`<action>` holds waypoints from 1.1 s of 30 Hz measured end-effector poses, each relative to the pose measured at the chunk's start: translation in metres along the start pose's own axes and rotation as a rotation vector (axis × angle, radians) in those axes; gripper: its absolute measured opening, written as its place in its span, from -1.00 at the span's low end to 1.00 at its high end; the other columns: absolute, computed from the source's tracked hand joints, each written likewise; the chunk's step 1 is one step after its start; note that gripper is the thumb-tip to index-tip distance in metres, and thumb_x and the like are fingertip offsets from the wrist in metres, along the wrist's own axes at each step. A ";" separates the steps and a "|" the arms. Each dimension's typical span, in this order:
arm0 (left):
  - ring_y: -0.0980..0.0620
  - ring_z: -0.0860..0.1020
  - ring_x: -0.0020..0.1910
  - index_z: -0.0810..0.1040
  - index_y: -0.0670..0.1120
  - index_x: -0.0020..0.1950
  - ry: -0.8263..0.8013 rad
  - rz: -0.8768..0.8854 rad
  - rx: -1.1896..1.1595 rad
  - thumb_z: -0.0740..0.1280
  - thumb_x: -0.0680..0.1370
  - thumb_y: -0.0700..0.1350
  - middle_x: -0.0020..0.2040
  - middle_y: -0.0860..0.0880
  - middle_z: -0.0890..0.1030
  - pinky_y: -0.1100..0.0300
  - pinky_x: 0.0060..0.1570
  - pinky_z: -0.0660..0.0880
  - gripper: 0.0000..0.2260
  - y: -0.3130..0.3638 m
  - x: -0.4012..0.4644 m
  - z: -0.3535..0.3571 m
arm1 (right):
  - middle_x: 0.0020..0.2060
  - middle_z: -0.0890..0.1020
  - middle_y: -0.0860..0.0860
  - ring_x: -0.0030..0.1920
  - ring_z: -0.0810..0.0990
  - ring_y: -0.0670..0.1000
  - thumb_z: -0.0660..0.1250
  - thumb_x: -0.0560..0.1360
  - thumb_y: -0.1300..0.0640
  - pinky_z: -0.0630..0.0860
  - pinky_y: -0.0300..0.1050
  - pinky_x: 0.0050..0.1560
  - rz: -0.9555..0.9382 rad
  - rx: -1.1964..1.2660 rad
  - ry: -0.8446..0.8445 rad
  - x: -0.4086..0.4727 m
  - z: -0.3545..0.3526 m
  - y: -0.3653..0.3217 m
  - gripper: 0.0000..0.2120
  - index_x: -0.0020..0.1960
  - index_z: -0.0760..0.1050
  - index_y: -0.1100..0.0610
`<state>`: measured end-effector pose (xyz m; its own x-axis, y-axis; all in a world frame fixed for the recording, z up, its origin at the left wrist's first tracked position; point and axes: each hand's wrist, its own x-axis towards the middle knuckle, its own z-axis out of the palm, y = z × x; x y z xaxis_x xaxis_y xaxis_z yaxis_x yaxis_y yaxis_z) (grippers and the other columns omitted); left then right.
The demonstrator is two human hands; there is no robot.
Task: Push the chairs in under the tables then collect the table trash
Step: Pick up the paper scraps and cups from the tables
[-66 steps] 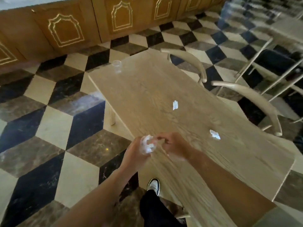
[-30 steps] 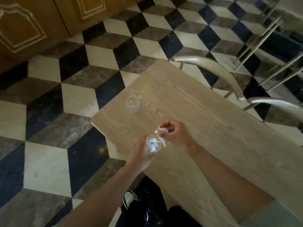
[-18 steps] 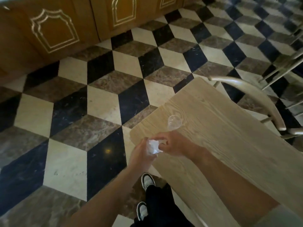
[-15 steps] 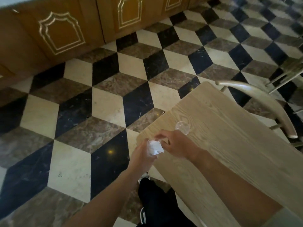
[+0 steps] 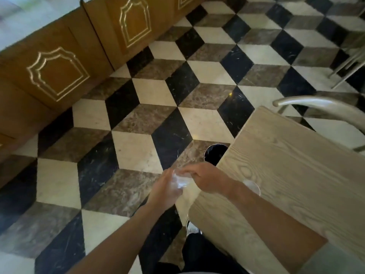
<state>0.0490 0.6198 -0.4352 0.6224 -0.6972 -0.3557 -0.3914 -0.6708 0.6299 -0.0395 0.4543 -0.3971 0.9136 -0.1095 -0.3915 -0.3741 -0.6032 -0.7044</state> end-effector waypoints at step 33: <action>-0.01 0.56 0.20 0.45 -0.08 0.40 -0.642 0.637 0.218 0.49 0.46 -0.21 0.30 -0.04 0.55 0.06 0.15 0.56 -0.48 0.004 0.191 -0.058 | 0.03 0.63 -0.08 -0.26 0.64 -0.14 0.48 0.36 -0.05 0.55 -0.21 -0.30 0.712 0.468 1.204 0.032 0.004 -0.032 -0.47 0.24 0.31 -0.15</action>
<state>0.2056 0.4982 -0.4608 -0.2222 -0.9131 -0.3419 -0.6894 -0.1008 0.7174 0.0011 0.4732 -0.3897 0.0107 -0.9841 -0.1773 -0.5930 0.1365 -0.7935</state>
